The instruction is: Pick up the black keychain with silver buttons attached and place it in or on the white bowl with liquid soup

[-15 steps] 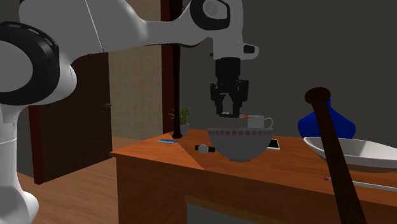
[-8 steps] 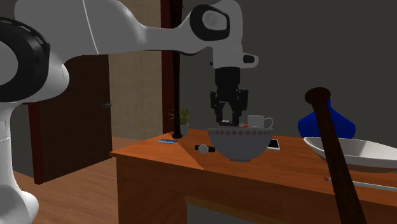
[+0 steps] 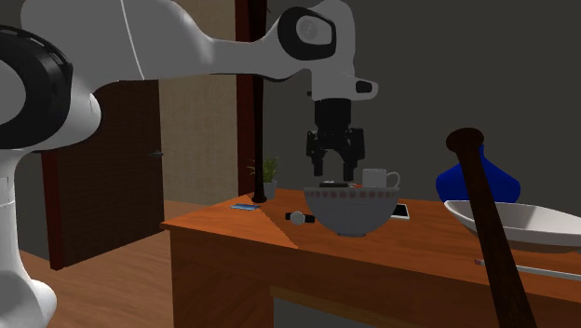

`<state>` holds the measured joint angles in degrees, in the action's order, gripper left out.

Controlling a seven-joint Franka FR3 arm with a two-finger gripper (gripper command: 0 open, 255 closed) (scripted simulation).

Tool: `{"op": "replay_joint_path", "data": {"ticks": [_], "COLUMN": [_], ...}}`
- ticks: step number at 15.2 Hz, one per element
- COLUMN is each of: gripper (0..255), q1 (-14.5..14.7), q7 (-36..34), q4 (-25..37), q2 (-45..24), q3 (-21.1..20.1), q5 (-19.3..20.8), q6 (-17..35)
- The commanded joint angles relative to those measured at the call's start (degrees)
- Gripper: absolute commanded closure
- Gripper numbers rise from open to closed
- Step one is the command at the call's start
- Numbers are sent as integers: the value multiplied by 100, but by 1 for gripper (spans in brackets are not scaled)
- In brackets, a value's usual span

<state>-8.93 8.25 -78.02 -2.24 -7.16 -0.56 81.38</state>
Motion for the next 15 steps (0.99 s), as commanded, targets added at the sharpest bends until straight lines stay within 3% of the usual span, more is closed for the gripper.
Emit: {"op": "replay_joint_path", "data": {"ticks": [1, 3, 7, 15], "gripper": [0, 0, 0, 0], "q1": [0, 0, 44, 45], "q7": [0, 0, -49, -49], "q4": [0, 0, 1544, 1541], "q2": [0, 0, -556, -555], "q3": [0, 0, -28, -27], "q5": [0, 0, 76, 75], "q6": [0, 0, -991, -989]}}
